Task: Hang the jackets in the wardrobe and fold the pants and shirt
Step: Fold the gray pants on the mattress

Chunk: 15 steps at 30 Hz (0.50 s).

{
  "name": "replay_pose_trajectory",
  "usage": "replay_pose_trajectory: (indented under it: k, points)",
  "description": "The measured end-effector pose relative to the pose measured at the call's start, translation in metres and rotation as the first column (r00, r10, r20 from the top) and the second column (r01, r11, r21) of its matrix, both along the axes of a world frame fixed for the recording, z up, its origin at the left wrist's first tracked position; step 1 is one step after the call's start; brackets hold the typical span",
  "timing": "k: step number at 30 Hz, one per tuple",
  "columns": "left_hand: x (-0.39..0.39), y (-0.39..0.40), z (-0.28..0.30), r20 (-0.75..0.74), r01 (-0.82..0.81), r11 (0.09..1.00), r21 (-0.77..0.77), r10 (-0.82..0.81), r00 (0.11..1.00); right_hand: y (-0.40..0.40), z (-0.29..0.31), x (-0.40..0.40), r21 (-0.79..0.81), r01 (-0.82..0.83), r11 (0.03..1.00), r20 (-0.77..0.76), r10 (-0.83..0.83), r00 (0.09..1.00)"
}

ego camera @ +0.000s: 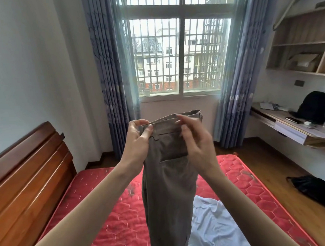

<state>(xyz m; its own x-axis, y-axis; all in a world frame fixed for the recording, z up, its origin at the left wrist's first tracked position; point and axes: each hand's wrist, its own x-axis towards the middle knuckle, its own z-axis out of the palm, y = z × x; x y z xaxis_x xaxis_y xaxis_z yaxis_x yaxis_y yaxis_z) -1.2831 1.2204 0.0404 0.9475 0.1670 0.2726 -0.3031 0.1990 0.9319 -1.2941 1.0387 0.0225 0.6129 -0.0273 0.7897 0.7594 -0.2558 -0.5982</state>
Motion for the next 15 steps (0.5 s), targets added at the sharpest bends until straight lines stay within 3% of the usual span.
replay_pose_trajectory:
  k: [2, 3, 5, 7, 11, 15]
  points:
    - [0.003, 0.01, -0.005, 0.002, 0.042, 0.999, -0.005, -0.042, 0.999, -0.022, -0.003, 0.015, 0.077, 0.218, 0.973, -0.065, -0.213, 0.975]
    - [0.004, 0.015, -0.006, 0.003, 0.063, 0.998, -0.018, -0.063, 0.998, -0.035, -0.004, 0.02, 0.104, 0.192, 0.976, -0.169, -0.173, 0.97]
    - [0.007, 0.022, -0.007, 0.013, 0.085, 0.996, -0.031, -0.084, 0.996, -0.049, -0.006, 0.026, 0.167, -0.064, 0.984, -0.423, 0.13, 0.897]
    - [0.009, 0.022, -0.007, 0.046, 0.089, 0.996, 0.023, -0.09, 0.995, -0.043, -0.008, 0.027, 0.16, -0.215, 0.963, -0.527, 0.268, 0.807]
    - [0.001, 0.022, -0.013, 0.126, 0.107, 0.919, 0.38, -0.166, 0.978, -0.015, -0.013, 0.031, 0.102, -0.093, 0.99, -0.318, 0.121, 0.94]
    - [0.001, 0.035, -0.023, 0.124, 0.09, 0.824, 0.56, -0.191, 0.974, -0.012, -0.014, 0.033, 0.119, 0.018, 0.993, -0.269, 0.015, 0.963]
